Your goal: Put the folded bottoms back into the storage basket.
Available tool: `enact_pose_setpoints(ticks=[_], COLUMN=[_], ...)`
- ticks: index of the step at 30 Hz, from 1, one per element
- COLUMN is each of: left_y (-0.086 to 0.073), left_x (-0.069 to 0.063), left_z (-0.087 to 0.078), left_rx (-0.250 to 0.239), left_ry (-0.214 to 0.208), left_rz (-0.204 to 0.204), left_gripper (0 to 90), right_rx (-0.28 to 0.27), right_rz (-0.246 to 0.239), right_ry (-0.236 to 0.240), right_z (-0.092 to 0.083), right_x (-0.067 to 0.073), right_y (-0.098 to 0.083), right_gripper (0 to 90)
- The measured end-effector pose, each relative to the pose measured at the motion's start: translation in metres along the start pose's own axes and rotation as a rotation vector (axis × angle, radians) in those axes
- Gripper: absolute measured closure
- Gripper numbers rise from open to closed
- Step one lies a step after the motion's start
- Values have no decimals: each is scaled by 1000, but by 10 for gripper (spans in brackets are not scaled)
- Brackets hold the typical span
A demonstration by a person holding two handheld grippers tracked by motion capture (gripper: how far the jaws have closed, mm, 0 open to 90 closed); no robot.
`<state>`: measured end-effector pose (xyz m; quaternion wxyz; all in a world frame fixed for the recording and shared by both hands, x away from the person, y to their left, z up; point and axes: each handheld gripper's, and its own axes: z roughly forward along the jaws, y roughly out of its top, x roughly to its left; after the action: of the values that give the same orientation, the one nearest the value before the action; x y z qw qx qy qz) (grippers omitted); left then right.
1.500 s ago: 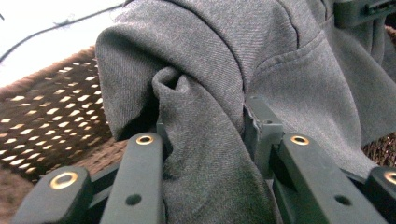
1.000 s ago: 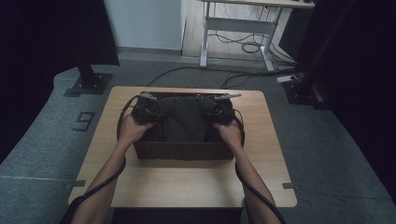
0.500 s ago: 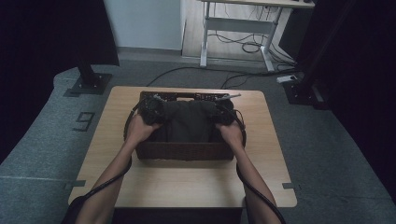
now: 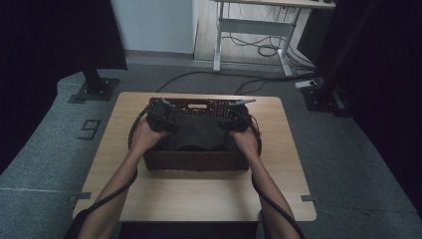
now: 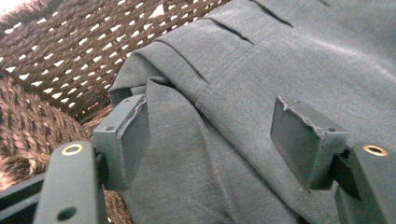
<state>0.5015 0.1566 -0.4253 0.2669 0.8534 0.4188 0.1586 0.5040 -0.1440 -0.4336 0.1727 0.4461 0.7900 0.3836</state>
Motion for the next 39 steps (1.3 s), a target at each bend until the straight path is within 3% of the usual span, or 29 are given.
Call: enact_pose_setpoints(ticks=[6,12,14,18,23,32,39], left_y=[-1,-3,-4,-6,-8,-16,-25], left_x=[2,0,-2,-1,0,2,5], left_z=[-2,-5,-6,-13,-22,-36,-48], left_rx=[-14,-46,-52,-104,-140,-178,-220], left_ry=[-39,-35,-35,-72,-84,-95,-113], left_rz=[5,28,38,24,32,42,34], left_gripper=[186,51,0,0,0,0,0], right_rx=[-15,-23,-19,-25,-27,-21,-33], right_rz=[-6,-16,-22,-29,-42,-95,-91], right_ry=[23,42,50,58,63,66,73], right_z=[-2,-2,-3,-6,-10,-22,-31], right_x=[1,2,3,4,6,12,11], right_y=[0,-1,-2,-3,-4,-5,-8], right_gripper=[266,136,129,81,2,0,0])
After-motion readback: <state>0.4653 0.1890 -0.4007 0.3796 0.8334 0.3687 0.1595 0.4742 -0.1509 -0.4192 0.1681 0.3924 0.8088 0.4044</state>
